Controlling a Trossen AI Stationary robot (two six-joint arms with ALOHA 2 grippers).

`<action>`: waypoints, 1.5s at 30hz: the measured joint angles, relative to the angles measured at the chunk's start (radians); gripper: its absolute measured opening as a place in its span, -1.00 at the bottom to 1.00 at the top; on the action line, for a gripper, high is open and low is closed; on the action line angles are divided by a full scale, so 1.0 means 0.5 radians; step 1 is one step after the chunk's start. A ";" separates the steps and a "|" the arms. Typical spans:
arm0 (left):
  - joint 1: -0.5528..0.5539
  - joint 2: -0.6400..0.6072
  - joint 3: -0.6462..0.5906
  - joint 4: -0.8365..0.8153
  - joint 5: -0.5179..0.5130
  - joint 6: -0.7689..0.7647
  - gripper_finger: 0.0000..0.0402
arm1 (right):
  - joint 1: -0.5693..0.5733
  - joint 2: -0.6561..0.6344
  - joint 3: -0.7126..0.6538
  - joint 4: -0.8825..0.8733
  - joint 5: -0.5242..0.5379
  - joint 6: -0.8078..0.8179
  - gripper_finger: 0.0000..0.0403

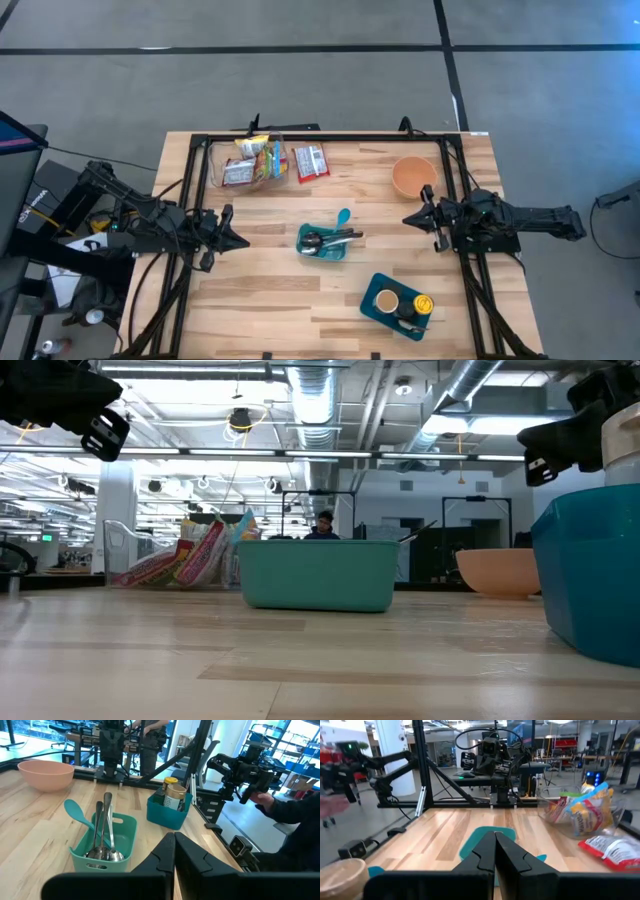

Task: Pick & Place Food Item
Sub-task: Put the red noodle pack into the transparent bin

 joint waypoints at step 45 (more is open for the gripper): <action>0.002 0.261 0.103 1.808 -0.603 0.885 -1.00 | 0.001 0.001 -0.001 -0.002 0.004 0.123 -1.00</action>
